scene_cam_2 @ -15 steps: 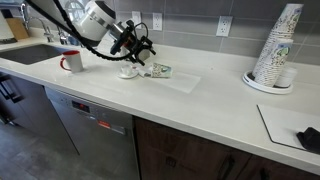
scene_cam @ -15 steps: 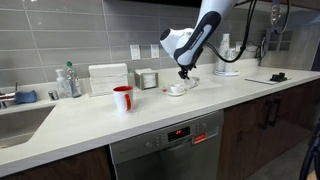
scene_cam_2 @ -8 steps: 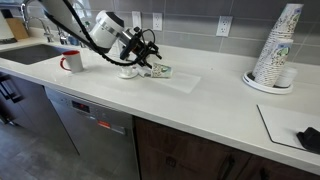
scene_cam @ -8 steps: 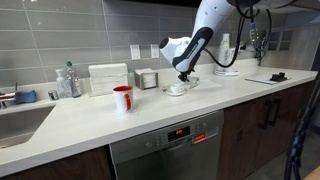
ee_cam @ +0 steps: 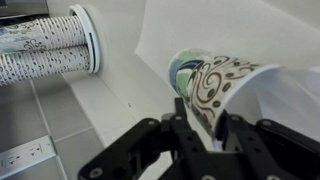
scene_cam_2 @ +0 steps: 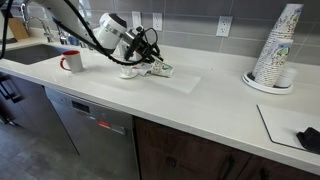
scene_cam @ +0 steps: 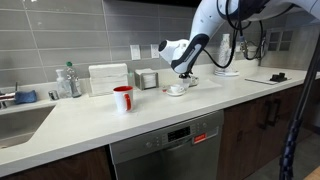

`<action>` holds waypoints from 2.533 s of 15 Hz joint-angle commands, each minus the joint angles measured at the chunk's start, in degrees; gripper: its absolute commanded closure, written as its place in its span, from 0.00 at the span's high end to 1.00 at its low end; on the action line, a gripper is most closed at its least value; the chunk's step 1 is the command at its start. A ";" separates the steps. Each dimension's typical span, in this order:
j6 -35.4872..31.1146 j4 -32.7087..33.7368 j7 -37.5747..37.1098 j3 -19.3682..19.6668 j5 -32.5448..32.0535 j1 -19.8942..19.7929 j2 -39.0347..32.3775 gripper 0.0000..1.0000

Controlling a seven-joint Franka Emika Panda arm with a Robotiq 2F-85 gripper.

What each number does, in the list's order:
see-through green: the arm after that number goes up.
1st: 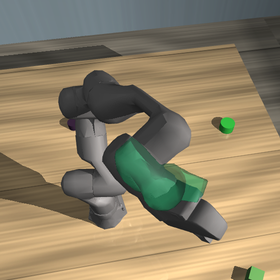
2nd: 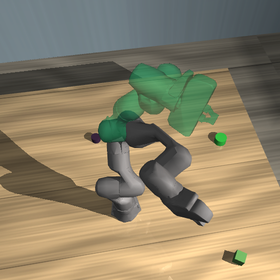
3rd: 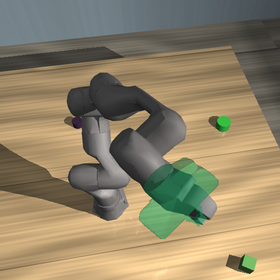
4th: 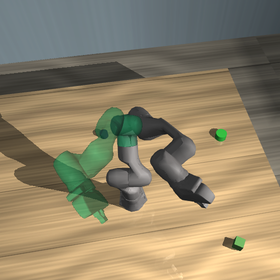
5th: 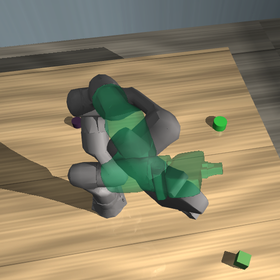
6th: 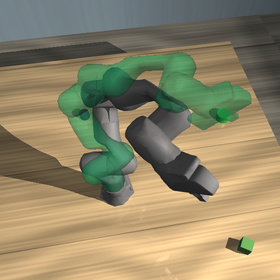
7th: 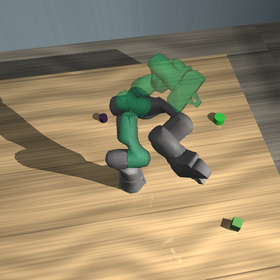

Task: Put the cup upright

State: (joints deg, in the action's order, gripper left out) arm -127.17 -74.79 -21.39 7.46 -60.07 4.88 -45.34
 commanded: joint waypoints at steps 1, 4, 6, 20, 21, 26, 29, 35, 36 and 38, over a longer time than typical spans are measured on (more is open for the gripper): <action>3.40 1.77 0.62 1.27 -0.78 1.28 -0.50 0.06; 5.88 2.55 0.27 1.73 -0.83 1.37 -0.03 0.00; 7.09 2.99 0.62 1.78 -0.44 0.88 0.49 0.01; 7.65 7.42 20.51 -2.50 35.18 -13.71 6.55 0.01; 7.68 7.71 22.37 -2.51 38.78 -14.41 6.77 0.01; 6.83 7.56 27.44 -5.11 54.41 -17.87 7.45 0.01; 7.24 5.89 32.03 -7.55 63.18 -20.64 8.80 0.01; 5.56 -5.48 39.17 -11.01 71.38 -23.67 16.96 0.01; 5.43 -7.35 40.15 -11.33 71.86 -23.73 18.39 0.01; 5.50 -11.16 43.68 -10.86 73.99 -22.50 21.40 0.01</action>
State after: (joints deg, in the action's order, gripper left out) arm -119.88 -76.54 17.23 -2.67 10.45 -17.70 -30.43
